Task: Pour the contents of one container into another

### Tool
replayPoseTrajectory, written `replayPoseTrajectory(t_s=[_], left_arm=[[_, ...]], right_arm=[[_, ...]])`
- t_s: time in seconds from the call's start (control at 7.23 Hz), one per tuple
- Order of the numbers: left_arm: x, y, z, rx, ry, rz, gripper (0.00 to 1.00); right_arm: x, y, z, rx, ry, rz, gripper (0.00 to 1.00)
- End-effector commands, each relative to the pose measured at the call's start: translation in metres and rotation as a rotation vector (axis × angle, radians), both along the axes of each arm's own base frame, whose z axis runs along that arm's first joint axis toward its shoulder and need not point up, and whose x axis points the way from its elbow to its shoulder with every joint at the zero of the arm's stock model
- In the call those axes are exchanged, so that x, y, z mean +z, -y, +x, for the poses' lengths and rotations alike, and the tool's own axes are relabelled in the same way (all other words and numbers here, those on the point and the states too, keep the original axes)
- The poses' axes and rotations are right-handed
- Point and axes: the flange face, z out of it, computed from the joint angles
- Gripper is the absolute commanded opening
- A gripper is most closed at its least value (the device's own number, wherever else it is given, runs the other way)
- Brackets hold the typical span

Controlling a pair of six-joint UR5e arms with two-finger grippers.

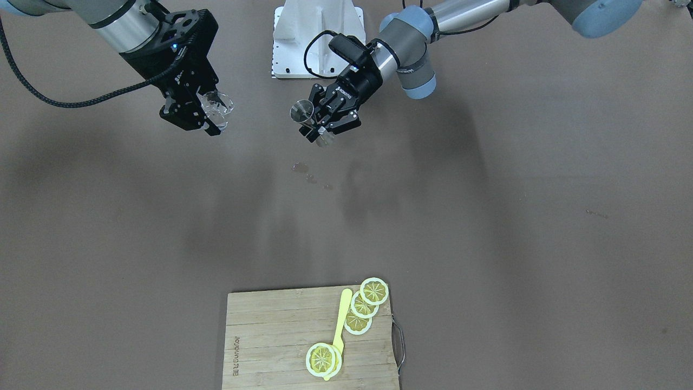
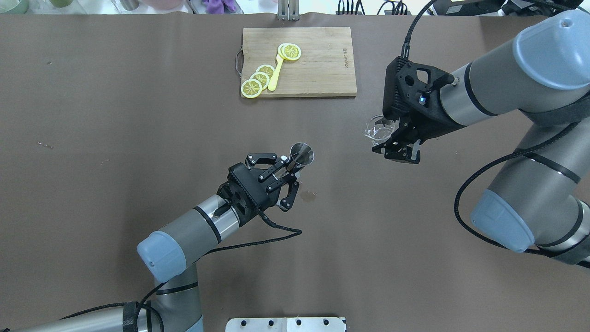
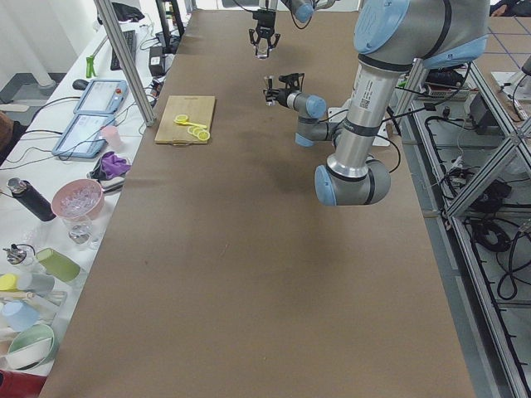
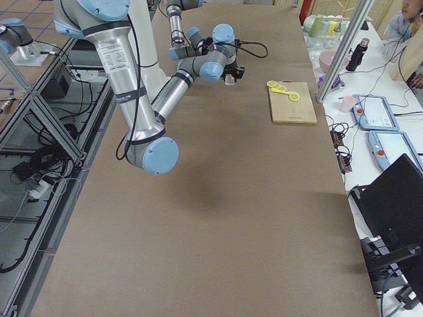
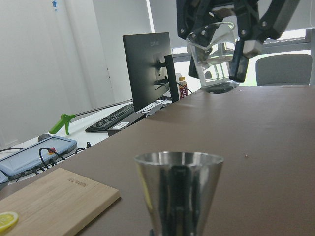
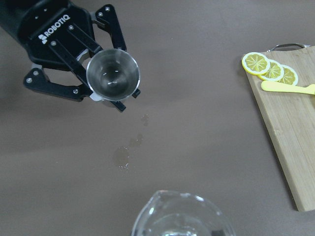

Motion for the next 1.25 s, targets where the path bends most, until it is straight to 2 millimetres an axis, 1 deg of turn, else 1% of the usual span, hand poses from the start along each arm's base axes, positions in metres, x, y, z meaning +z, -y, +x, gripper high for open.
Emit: replayPoseTrajectory(t_s=[0.0,0.14,0.28,0.55,0.83,1.11], left_arm=[[0.001,0.001,-0.003,-0.014,-0.011,-0.002,0.0],[0.001,0.001,-0.002,-0.011,-0.013,-0.004,0.0],[-0.001,0.0,-0.002,-0.01,-0.015,-0.002,0.0],[0.002,0.0,0.0,-0.012,-0.006,-0.004,0.0],[0.0,0.0,0.001,-0.011,-0.001,-0.005,0.0],[0.0,0.0,0.001,-0.011,-0.001,-0.005,0.0]], right_arm=[[-0.019,-0.004,-0.017,0.01,-0.043,-0.002,0.0],[-0.025,-0.009,-0.029,0.016,-0.068,0.001,0.0],[-0.033,-0.012,-0.037,0.018,-0.086,0.005,0.0],[-0.052,-0.018,-0.053,0.018,-0.138,0.025,0.0],[-0.066,-0.017,-0.054,0.028,-0.167,0.022,0.0],[-0.07,-0.024,-0.064,0.034,-0.203,0.025,0.0]])
